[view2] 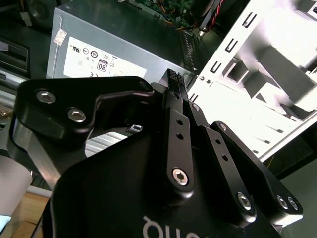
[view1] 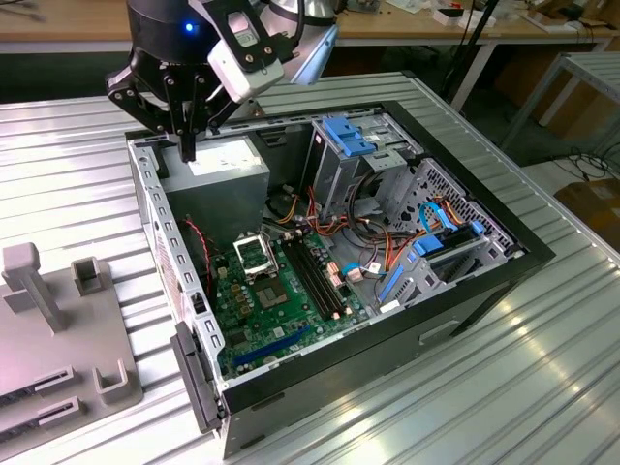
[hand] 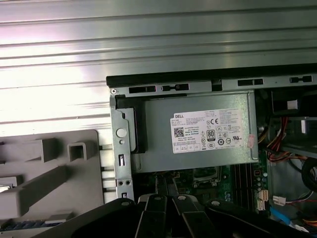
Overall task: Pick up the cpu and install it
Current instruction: 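Reach for the cpu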
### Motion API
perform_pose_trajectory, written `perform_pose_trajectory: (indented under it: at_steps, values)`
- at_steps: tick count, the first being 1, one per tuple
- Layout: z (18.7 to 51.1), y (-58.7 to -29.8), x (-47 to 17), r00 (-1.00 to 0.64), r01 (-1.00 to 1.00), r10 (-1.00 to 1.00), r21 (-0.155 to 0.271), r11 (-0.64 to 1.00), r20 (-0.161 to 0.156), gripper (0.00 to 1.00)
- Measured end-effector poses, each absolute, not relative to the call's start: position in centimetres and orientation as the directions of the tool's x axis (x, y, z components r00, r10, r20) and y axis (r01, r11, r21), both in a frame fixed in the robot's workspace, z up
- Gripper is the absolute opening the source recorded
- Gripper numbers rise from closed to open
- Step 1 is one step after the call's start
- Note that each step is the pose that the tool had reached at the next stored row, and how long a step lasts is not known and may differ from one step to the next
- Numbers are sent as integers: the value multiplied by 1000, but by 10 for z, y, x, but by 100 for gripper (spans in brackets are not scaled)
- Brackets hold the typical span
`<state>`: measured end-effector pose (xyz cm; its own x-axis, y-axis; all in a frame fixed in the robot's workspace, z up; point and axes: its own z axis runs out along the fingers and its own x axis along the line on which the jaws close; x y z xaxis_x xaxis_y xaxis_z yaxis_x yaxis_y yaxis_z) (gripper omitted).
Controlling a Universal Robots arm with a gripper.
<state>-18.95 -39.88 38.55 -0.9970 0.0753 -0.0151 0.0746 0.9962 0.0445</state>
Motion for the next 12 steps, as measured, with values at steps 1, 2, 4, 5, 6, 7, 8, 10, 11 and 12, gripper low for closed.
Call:
perform_pose_trajectory:
  at_steps: [1, 2, 4, 5, 6, 7, 8, 10, 11, 12]
  values:
    - [386, -399, -190, -997, 75, 75, 45, 996, -15, 11]
    - [386, -399, -191, -997, 75, 75, 44, 996, -15, 11]
    - [386, -399, -192, -997, 75, 75, 44, 996, -15, 11]
    - [386, -399, -192, -997, 75, 75, 44, 996, -15, 11]
    - [386, -399, -193, -997, 75, 75, 44, 996, -15, 11]
    - [386, -399, -193, -997, 75, 75, 44, 996, -15, 11]
    - [386, -399, -193, -997, 75, 75, 44, 996, -15, 11]
    - [386, -399, -194, -997, 75, 75, 44, 996, -15, 11]
    - [386, -399, -195, -997, 75, 75, 44, 996, -15, 11]
    - [386, -399, -195, -997, 75, 75, 44, 996, -15, 11]
